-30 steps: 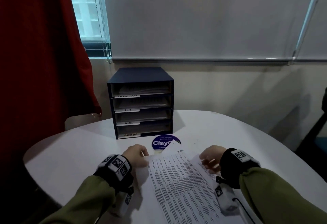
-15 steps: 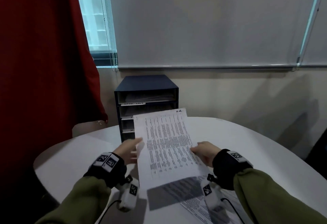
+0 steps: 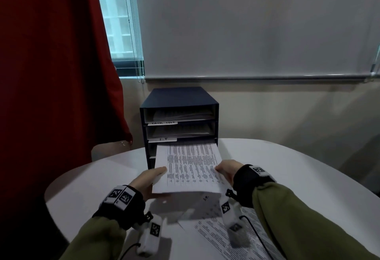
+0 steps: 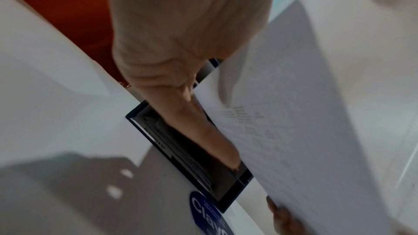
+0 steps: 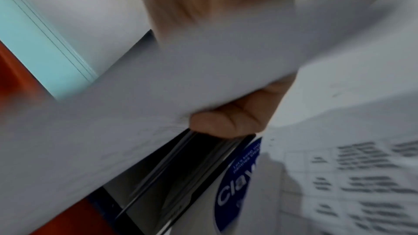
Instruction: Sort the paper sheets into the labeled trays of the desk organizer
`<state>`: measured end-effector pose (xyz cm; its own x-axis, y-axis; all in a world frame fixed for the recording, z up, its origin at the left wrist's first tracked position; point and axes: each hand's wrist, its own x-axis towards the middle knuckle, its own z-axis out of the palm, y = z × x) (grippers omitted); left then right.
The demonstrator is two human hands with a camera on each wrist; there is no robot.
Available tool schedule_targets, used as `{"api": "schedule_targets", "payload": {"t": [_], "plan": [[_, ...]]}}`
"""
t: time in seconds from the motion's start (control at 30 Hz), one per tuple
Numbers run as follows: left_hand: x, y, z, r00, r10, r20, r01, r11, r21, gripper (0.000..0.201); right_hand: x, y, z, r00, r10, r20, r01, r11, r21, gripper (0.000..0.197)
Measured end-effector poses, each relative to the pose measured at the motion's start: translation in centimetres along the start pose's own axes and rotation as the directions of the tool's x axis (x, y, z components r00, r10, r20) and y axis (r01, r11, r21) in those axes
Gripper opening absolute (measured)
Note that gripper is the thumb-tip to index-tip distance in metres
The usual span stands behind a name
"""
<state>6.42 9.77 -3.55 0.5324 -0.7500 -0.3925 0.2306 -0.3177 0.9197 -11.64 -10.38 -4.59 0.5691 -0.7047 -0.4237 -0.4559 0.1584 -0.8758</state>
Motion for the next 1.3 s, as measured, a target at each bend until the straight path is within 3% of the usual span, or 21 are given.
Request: {"api": "schedule_targets", "payload": {"t": [0.1, 0.27, 0.37, 0.5, 0.6, 0.7, 0.77, 0.87, 0.97, 1.03, 1.1, 1.2, 1.3], "plan": [[-0.2, -0.1, -0.2, 0.994, -0.096, 0.043, 0.097, 0.995, -0.018, 0.024, 1.0, -1.8, -0.1, 1.000, -0.021, -0.021, 0.021, 1.000, 0.014, 0.007], [3.0, 1.0, -0.2, 0.989, -0.034, -0.144, 0.030, 0.999, -0.032, 0.014, -0.2, -2.2, 0.1, 0.993, 0.109, 0.048, -0.107, 0.993, -0.056, 0.007], [5.0, 2.0, 0.5, 0.983, 0.000, -0.184, -0.030, 0.987, -0.157, 0.025, 0.5, -1.9, 0.5, 0.986, 0.125, 0.107, -0.137, 0.984, 0.111, 0.005], [7.4, 3.6, 0.9, 0.984, 0.040, -0.176, -0.111, 0.902, -0.418, 0.020, 2.8, -3.2, 1.4, 1.000, 0.017, 0.020, -0.024, 0.904, 0.427, 0.013], [8.1, 4.4, 1.3, 0.981, 0.083, -0.174, -0.167, 0.821, -0.546, 0.008, 3.4, -4.2, 2.0, 0.999, -0.032, 0.031, 0.009, 0.824, 0.567, 0.014], [8.8, 4.7, 1.5, 0.975, 0.105, -0.198, -0.199, 0.812, -0.549, 0.023, 3.1, -4.6, 2.1, 0.999, -0.032, 0.029, 0.010, 0.816, 0.577, 0.007], [8.8, 4.6, 1.6, 0.969, 0.117, -0.219, -0.212, 0.852, -0.479, 0.024, 2.5, -4.0, 1.9, 0.997, -0.061, 0.046, 0.032, 0.882, 0.471, 0.005], [7.3, 3.9, 2.6, 0.944, 0.172, -0.283, -0.233, 0.952, -0.199, 0.026, 1.1, -2.3, 0.2, 0.997, -0.067, 0.033, 0.056, 0.960, 0.274, 0.015], [4.4, 2.5, 4.8, 0.976, 0.178, -0.126, -0.154, 0.971, 0.184, 0.019, -1.1, 0.0, -2.9, 0.999, 0.010, -0.044, -0.008, 0.998, 0.059, 0.017], [2.4, 1.2, 6.5, 0.998, 0.053, 0.037, -0.063, 0.919, 0.389, 0.016, -2.7, 1.4, -5.1, 0.989, 0.081, -0.120, -0.094, 0.990, -0.103, 0.018], [1.0, 0.0, 8.1, 0.993, -0.059, 0.103, -0.008, 0.829, 0.560, 0.012, -4.5, 2.7, -6.7, 0.974, 0.128, -0.186, -0.174, 0.951, -0.256, 0.016], [-0.7, -1.0, 10.1, 0.992, -0.073, 0.100, -0.028, 0.653, 0.757, 0.020, -6.3, 5.1, -8.4, 0.966, 0.102, -0.237, -0.217, 0.817, -0.535, 0.020], [-1.4, -1.8, 10.7, 0.991, -0.056, 0.119, -0.064, 0.587, 0.807, 0.018, -7.4, 6.5, -9.1, 0.969, 0.110, -0.223, -0.225, 0.764, -0.604, 0.022]]}}
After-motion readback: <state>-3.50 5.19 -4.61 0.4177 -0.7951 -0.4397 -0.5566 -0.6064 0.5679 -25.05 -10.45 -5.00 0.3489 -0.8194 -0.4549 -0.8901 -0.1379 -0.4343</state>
